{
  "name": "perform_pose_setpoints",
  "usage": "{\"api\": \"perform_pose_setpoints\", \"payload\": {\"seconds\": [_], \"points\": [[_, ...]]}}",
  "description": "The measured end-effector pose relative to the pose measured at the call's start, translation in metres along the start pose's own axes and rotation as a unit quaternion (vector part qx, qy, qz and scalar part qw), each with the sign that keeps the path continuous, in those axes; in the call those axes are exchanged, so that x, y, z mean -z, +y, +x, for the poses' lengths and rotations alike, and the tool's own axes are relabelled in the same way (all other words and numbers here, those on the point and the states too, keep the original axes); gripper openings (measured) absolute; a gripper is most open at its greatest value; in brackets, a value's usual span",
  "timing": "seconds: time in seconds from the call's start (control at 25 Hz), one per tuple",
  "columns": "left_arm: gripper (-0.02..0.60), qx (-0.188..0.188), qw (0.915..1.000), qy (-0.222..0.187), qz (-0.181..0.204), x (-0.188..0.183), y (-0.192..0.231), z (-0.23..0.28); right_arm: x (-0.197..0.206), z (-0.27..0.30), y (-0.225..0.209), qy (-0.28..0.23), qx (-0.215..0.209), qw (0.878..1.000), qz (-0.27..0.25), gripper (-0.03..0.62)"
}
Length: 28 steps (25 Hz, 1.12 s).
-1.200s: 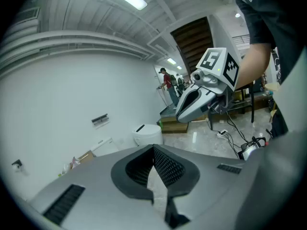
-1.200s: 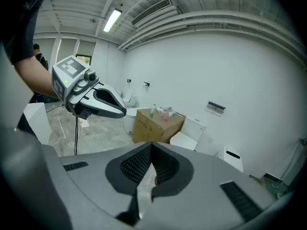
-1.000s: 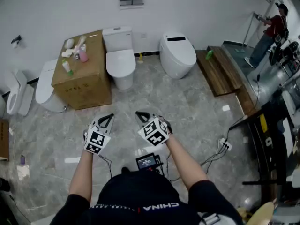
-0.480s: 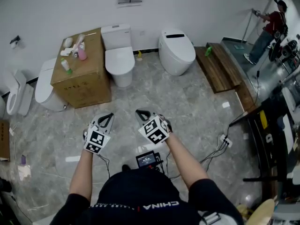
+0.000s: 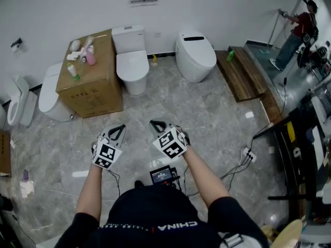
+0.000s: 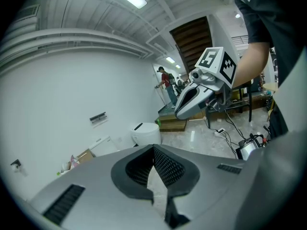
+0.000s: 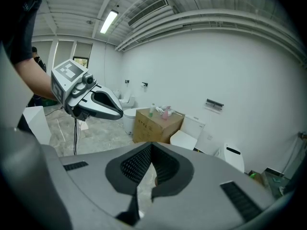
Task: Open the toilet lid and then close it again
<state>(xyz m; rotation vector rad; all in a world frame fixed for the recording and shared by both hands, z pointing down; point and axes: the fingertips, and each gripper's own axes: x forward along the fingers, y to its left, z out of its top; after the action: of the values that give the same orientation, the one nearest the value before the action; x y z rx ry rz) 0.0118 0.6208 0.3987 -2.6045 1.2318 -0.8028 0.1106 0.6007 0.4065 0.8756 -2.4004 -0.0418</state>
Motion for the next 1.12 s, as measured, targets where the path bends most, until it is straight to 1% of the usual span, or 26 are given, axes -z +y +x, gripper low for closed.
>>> {"api": "perform_pose_setpoints", "payload": {"seconds": [0.4, 0.64, 0.88, 1.0, 1.12], "points": [[0.009, -0.003, 0.9999, 0.01, -0.007, 0.0, -0.005, 0.014, 0.015, -0.001, -0.009, 0.007, -0.01, 1.0, 0.002, 0.012], [0.009, -0.011, 0.9997, 0.017, -0.01, -0.009, -0.007, 0.038, 0.029, -0.002, -0.037, 0.011, -0.016, 1.0, 0.007, 0.012], [0.009, -0.032, 0.9991, 0.025, -0.016, -0.02, -0.006, 0.06, 0.048, -0.003, -0.071, 0.008, -0.024, 0.999, 0.019, 0.012], [0.009, -0.038, 0.9984, 0.034, -0.023, -0.016, -0.006, 0.068, 0.057, 0.004, -0.078, 0.01, -0.032, 0.999, 0.022, 0.012], [0.009, -0.035, 0.9981, 0.043, -0.028, -0.009, -0.001, 0.081, 0.061, 0.018, -0.086, 0.015, -0.039, 0.999, 0.027, 0.012]]}}
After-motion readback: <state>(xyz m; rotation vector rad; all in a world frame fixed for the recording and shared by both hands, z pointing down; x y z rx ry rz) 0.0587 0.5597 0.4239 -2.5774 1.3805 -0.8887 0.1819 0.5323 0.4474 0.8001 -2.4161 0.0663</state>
